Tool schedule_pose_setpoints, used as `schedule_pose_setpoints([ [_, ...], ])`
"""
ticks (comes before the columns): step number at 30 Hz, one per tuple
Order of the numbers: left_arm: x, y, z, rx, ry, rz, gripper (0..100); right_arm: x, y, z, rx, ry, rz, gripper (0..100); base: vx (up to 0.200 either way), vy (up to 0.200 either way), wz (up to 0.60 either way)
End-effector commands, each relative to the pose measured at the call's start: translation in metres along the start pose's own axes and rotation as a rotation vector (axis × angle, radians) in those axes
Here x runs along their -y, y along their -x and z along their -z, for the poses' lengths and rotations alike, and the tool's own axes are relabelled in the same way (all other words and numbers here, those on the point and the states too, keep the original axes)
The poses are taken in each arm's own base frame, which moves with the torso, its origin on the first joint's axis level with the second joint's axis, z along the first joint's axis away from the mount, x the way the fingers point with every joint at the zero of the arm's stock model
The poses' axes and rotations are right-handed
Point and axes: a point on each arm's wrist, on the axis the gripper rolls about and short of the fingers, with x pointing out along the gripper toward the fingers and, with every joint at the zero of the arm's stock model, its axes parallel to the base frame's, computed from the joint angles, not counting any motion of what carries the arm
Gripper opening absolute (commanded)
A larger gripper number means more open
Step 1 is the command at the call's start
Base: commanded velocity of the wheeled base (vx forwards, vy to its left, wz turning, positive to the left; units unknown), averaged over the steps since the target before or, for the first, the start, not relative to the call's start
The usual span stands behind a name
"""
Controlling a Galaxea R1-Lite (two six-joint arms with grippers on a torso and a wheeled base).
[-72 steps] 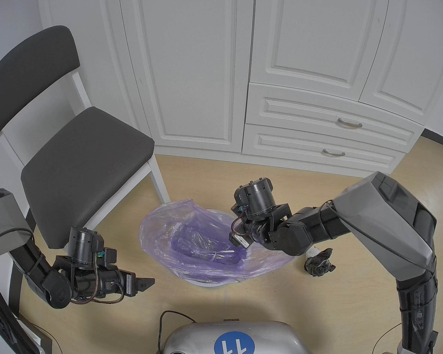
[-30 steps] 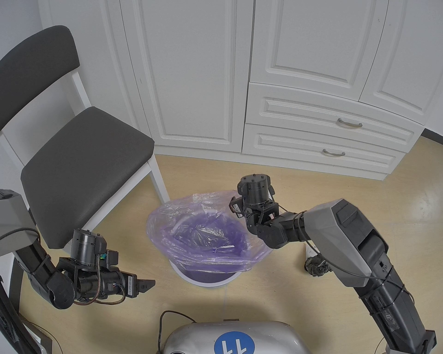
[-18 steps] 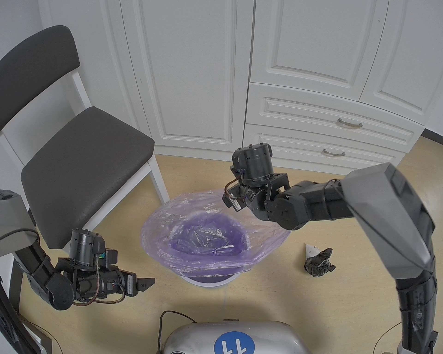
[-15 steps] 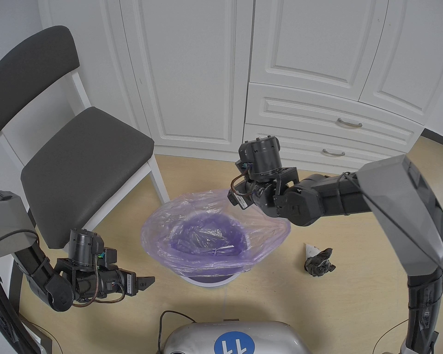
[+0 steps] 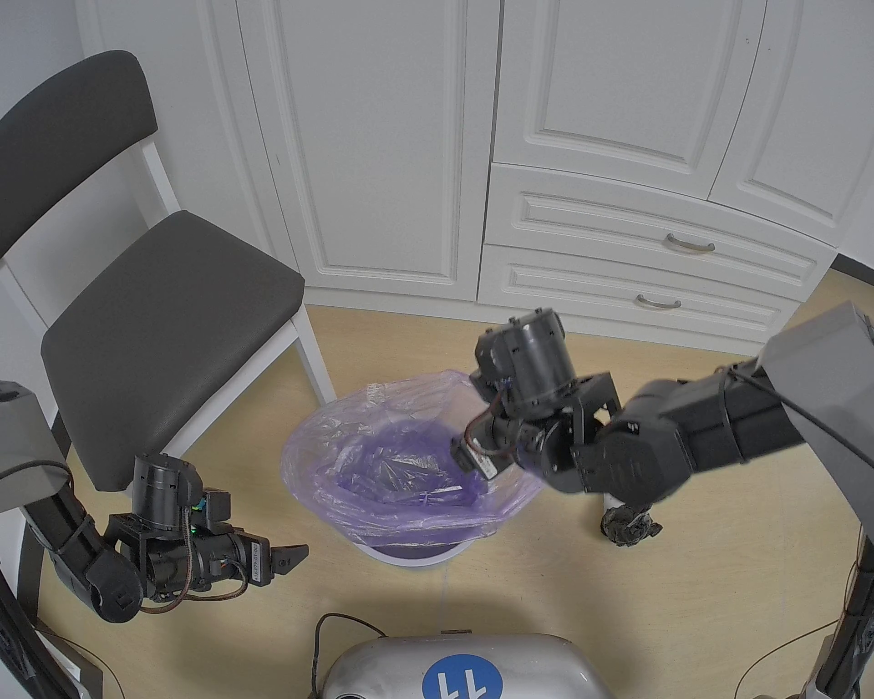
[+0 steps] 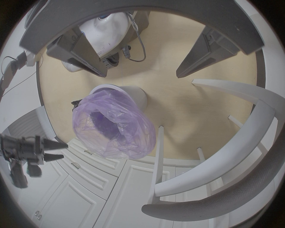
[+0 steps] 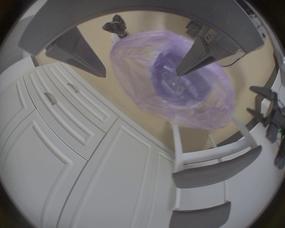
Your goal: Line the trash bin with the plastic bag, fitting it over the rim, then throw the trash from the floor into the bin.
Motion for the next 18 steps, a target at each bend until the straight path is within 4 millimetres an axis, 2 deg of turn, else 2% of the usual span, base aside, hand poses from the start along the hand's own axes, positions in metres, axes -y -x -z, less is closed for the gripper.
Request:
schedule_pose_setpoints([
  [1, 0.007, 0.000, 0.001, -0.001, -0.016, 0.020, 100, -0.030, 0.048, 0.030, 0.013, 0.044, -0.100, 100, 0.000, 0.000, 0.00],
  [2, 0.007, 0.001, 0.000, 0.003, -0.015, 0.017, 100, -0.038, 0.049, 0.039, 0.020, 0.078, -0.115, 100, 0.000, 0.000, 0.00],
  [3, 0.007, 0.001, 0.000, 0.003, -0.015, 0.017, 100, -0.038, 0.049, 0.039, 0.020, 0.078, -0.115, 100, 0.000, 0.000, 0.00],
  [4, 0.008, 0.008, -0.003, 0.028, -0.020, 0.021, 100, -0.047, 0.044, 0.054, 0.005, 0.154, -0.124, 100, 0.000, 0.000, 0.00],
  [7, 0.010, 0.021, -0.011, 0.077, -0.023, 0.027, 100, -0.064, 0.039, 0.070, -0.001, 0.225, -0.150, 100, 0.000, 0.000, 0.00],
  [14, 0.012, 0.031, -0.011, 0.102, -0.030, 0.033, 100, -0.105, 0.034, 0.081, 0.049, 0.286, -0.259, 100, 0.000, 0.000, 0.00],
  [16, 0.012, 0.031, -0.011, 0.102, -0.030, 0.034, 100, -0.106, 0.034, 0.082, 0.047, 0.288, -0.261, 100, 0.000, 0.000, 0.00],
  [17, 0.012, 0.031, -0.011, 0.102, -0.030, 0.034, 100, -0.119, 0.024, 0.089, 0.029, 0.304, -0.274, 100, 0.000, 0.000, 0.00],
  [18, 0.012, 0.031, -0.011, 0.102, -0.030, 0.034, 100, -0.119, 0.024, 0.089, 0.029, 0.304, -0.274, 100, 0.000, 0.000, 0.00],
])
